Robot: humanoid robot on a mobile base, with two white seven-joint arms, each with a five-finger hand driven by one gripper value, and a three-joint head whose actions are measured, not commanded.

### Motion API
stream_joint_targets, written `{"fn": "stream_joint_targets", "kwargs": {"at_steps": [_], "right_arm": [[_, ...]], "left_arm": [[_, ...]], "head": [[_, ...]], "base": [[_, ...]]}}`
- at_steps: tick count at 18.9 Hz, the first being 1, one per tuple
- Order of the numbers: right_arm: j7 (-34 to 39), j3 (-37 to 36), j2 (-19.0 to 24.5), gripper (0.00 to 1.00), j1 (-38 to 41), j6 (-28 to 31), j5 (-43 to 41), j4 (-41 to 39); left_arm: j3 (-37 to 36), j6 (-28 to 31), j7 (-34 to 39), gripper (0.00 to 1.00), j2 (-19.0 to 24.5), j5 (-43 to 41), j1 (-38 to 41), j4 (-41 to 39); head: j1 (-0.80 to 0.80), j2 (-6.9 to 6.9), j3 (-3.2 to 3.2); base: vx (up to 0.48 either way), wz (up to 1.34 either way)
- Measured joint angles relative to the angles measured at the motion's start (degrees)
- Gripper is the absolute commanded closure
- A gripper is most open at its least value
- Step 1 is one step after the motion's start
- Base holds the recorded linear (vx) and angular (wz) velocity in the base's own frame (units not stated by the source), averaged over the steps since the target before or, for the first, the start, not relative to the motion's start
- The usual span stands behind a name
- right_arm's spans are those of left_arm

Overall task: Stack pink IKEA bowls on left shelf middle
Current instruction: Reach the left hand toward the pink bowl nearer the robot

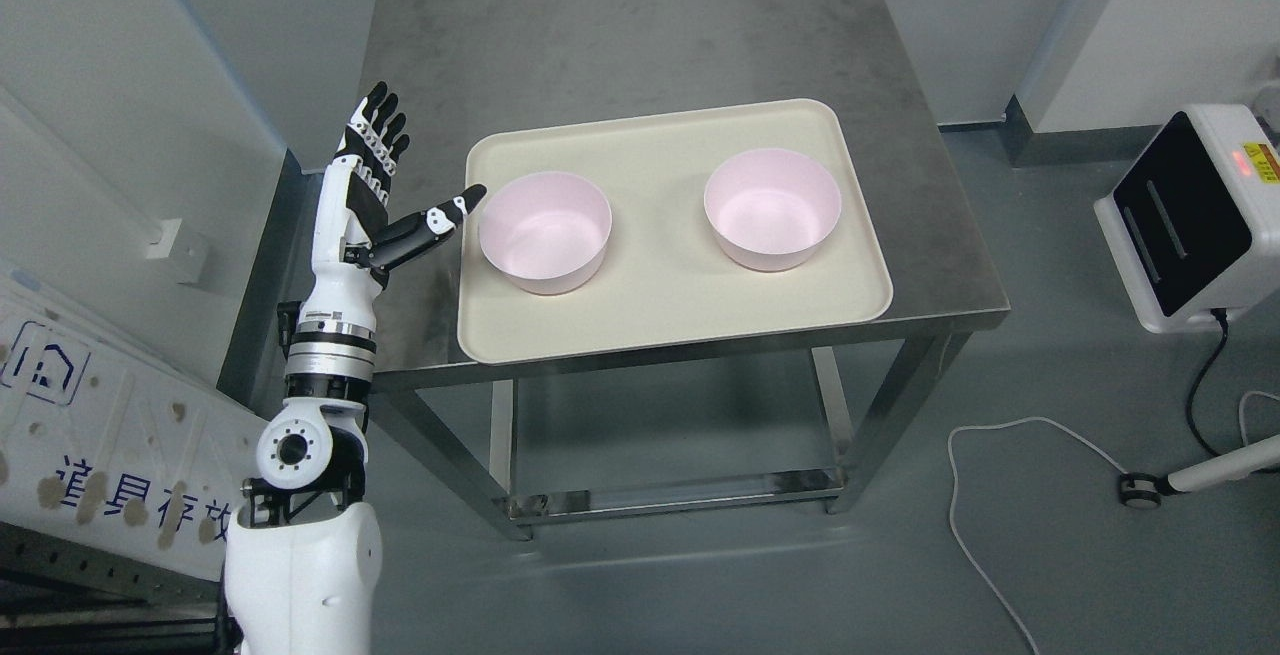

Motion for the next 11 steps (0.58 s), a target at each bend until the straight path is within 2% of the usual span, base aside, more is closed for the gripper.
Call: {"fn": "stream_joint_targets", "kwargs": {"at_steps": [6,11], "right_arm": [[0.0,0.0,0.0,0.0,0.0,0.0,0.0,0.0],[0.0,0.0,0.0,0.0,0.01,0.0,0.0,0.0]], "left_arm": [[-0.48,1.33,-1.22,0.04,0.68,0.0,-2.02,0.06],[-2.44,3.51,-16.94,0.06,6.94,-0.98,-7.27,2.61]], "head": [[0.0,0.0,0.0],[0.0,0.0,0.0]], "base": [[0.0,0.0],[0.0,0.0]]}}
